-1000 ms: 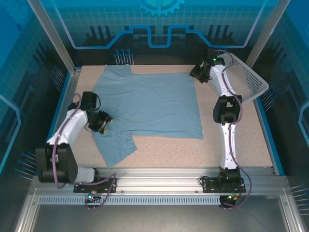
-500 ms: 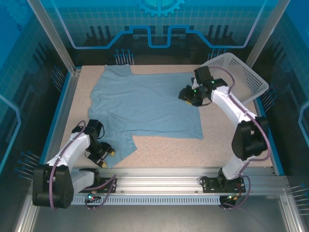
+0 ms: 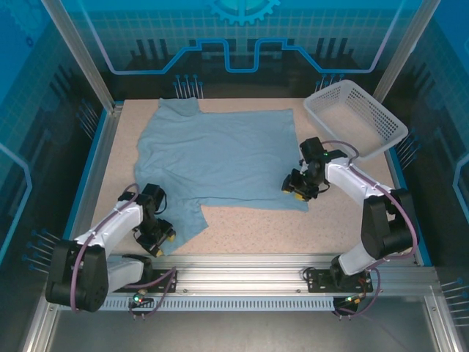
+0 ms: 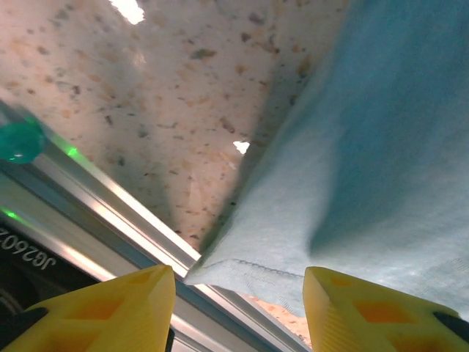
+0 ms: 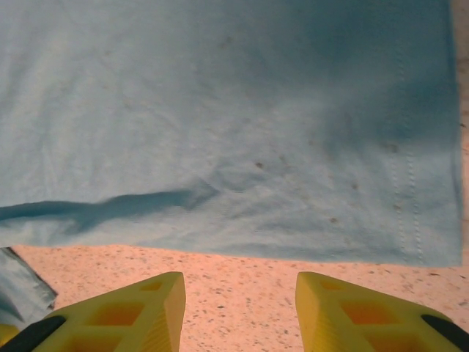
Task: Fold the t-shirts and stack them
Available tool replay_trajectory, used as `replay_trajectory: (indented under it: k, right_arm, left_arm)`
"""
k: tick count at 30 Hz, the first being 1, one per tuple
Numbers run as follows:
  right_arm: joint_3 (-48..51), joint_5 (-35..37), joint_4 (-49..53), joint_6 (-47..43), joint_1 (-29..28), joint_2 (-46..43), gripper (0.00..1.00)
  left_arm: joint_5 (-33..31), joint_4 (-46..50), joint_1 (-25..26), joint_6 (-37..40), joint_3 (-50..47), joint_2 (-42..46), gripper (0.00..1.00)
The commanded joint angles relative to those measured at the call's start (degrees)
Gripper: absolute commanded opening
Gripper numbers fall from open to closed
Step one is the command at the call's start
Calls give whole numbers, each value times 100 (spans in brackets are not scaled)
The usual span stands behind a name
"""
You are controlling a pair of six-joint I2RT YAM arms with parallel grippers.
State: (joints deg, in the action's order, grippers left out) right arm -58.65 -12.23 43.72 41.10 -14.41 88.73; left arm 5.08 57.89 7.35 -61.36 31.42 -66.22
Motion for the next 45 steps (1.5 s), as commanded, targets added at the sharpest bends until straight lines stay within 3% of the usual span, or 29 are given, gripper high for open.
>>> replay_trajectory:
  k: [1,9,12,14,17,18,23,30,37,45]
  right_arm:
    - [238,34,181,12,230,-31,45]
    - [258,-76,66,-28,311,208,45]
    - [315,-106,64,50,339,300,45]
    - [343,-1,152,133,350,320,45]
    - [406,233,307,295,376,258,45]
    - [426,331,381,347,389,206,45]
    - [593,823,662,522,510,-150,44]
    - [990,546,220,666,721,-90,38]
    - [1018,366,-221,906,720,329,33]
    - [1088,701,-173,883,705,120,0]
  left_arm:
    - [-260,505,98,-503,98,416,51]
    - [-37,-450,223,-1096,-358,184,51]
    - [-17,-927,248,-1094,-331,-256,45]
    - [-101,-1029,290,-1022,-244,-535,35]
    - [-461,-857,319,-963,-63,-486,3]
    - [-564,-731,319,-966,-13,-373,0]
    - [-763,-108,320,-1059,125,216,0]
    - [-841,590,322,-1276,143,1095,0]
    - [-959,955,322,-1351,296,1383,0]
    - [-1147,1532,327,-1555,504,1926,0]
